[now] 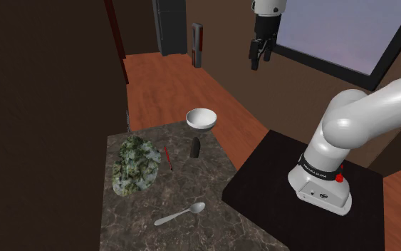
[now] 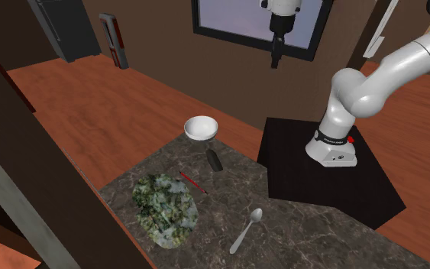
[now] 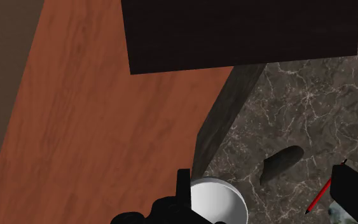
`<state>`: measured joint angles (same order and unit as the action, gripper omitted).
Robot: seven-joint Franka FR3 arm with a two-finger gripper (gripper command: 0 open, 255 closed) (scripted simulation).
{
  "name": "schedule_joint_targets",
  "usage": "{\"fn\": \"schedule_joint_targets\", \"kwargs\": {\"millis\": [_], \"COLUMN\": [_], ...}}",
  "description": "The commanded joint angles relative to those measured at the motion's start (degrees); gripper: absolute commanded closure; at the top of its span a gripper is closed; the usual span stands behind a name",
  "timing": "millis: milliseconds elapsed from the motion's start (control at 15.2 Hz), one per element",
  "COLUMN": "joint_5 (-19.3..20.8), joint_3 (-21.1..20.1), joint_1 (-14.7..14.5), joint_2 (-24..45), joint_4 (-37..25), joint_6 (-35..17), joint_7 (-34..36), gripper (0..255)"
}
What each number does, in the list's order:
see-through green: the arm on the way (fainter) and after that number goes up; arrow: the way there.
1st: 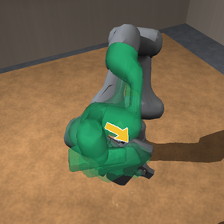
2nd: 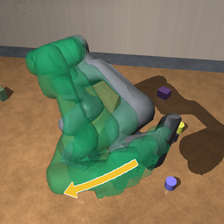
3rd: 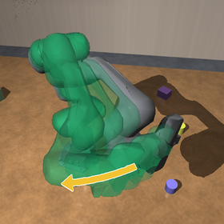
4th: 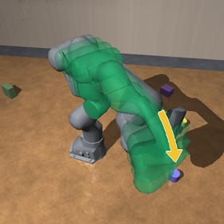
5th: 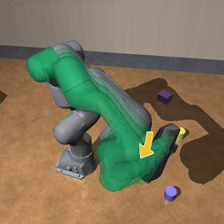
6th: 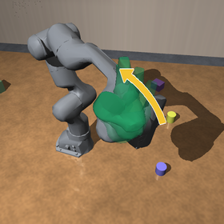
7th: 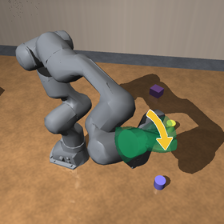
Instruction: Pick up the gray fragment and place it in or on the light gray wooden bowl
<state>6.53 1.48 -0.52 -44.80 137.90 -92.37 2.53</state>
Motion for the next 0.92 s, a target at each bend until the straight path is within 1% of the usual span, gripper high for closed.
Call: {"fn": "schedule_joint_targets", "kwargs": {"millis": [0,264,462,858], "joint_5": [0.00,-2.24,-3.85,-6.37], "joint_3": [0.00,-2.93,-5.24,-9.99], "joint_1": [0.00,0.44,0.71,1.32], "joint_2": [0.00,1.64,4.11,12.46], "joint_4": [0.00,5.73,9.13,13.30], "joint_6": [0.00,-7.32,-13.23,-25.93], "joint_7": [0.00,7.46,13.00,24.11], "gripper": [0,0,0,0]}}
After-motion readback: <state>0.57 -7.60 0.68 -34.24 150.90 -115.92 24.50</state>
